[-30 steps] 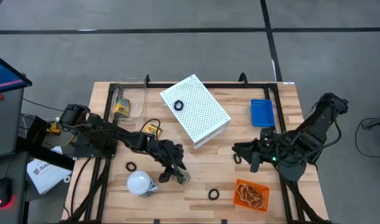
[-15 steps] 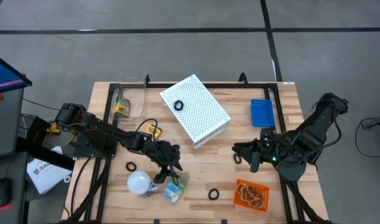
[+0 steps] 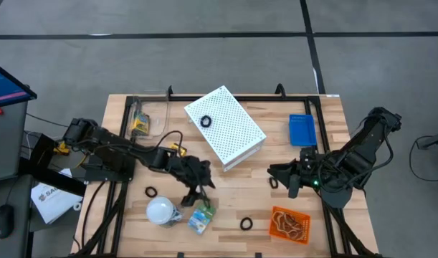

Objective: Pick & Place Office Desk Supplies
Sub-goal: Put the crayon box into the transparent bin

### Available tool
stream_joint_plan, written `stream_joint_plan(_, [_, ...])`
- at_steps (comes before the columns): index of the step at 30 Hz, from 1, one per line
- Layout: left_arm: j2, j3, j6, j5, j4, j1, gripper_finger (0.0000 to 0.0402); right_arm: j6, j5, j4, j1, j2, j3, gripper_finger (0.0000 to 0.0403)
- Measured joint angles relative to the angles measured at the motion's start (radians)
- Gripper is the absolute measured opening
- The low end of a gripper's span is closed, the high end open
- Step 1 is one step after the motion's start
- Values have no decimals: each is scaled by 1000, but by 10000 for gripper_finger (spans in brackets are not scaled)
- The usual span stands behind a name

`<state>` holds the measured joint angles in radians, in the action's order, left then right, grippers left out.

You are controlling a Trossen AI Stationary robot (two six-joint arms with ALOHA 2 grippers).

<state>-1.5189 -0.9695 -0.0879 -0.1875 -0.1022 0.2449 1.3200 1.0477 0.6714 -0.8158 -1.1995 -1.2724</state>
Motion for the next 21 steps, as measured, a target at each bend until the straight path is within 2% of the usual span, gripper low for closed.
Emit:
stream_joint_plan(9, [-1, -67, -44, -3, -115, -10, 237, 7, -18, 10, 0, 0, 0, 134])
stream_joint_plan(16, [72, -69, -56, 0, -173, -16, 236, -123, -247, 19, 32, -66, 0, 134])
stream_joint_plan(21, [147, -70, -73, 5, -235, -7, 232, -288, -327, -39, 73, -155, 1, 138])
